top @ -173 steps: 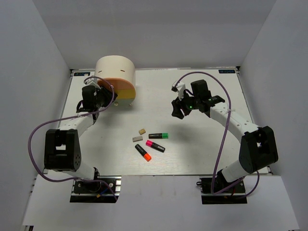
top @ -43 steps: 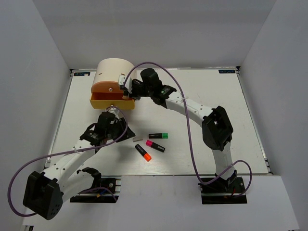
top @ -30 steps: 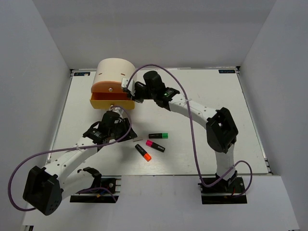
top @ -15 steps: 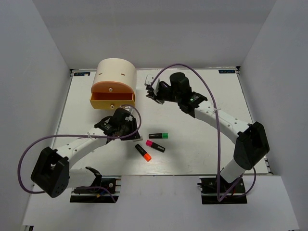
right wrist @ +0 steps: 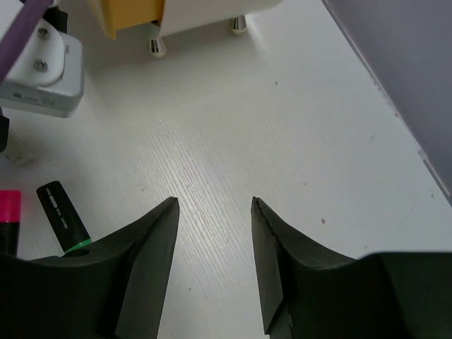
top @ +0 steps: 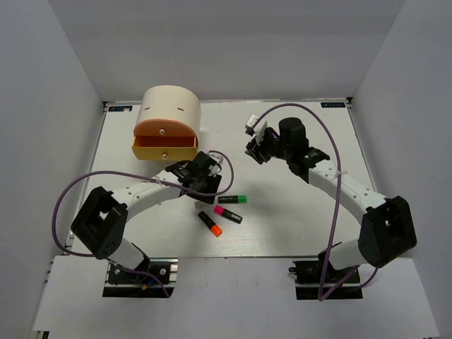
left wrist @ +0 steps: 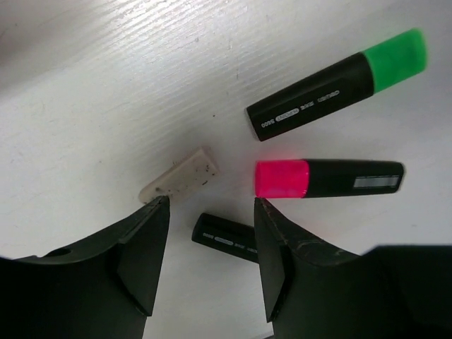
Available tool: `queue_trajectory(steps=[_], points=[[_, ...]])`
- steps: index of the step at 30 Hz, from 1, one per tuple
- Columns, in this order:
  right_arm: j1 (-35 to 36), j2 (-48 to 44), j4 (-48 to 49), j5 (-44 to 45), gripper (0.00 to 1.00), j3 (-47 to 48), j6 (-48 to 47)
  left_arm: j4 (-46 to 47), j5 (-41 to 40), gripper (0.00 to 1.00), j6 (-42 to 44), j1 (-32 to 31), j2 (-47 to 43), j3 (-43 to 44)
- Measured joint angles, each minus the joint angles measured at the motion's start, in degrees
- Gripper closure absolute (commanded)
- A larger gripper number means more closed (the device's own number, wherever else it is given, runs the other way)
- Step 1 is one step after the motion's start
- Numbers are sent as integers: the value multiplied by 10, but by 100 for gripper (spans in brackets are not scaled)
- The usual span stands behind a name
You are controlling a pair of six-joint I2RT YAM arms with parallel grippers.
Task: Sort the stationery into containers
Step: Pick up the stationery from the center of the board, then place the stationery in the drawer.
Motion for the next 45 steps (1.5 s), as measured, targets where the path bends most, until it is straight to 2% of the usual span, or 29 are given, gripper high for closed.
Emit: queue_trajectory(steps=[5, 15, 17, 22, 25, 29, 35, 39, 45], points=[[-19, -17, 2, -3, 47, -27, 10, -27, -39, 37, 38, -24, 56, 31], [-39, -31, 0, -10, 47, -63, 26, -33, -92, 37, 78, -35, 117, 37], [-41, -33, 1, -12, 47, -66, 29, -29, -93, 40, 81, -35, 122, 41], [-46, -36, 1, -21, 47, -71, 30, -17, -93, 69, 89, -37, 125, 42], [-48, -37, 1, -23, 47, -71, 32, -10, -89, 77, 89, -37, 121, 39], [-51, -44, 2, -24, 47, -82, 31, 13, -74, 83, 68, -37, 80, 16], [-53, -53, 3, -24, 44, -111, 30, 69, -80, 84, -15, -29, -63, 9], [-54, -54, 3, -24, 44, -124, 29, 126, -132, 86, -82, -19, -144, 10], [-56, -60, 5, -23, 44, -141, 29, 165, -233, 95, -203, 6, -184, 15]])
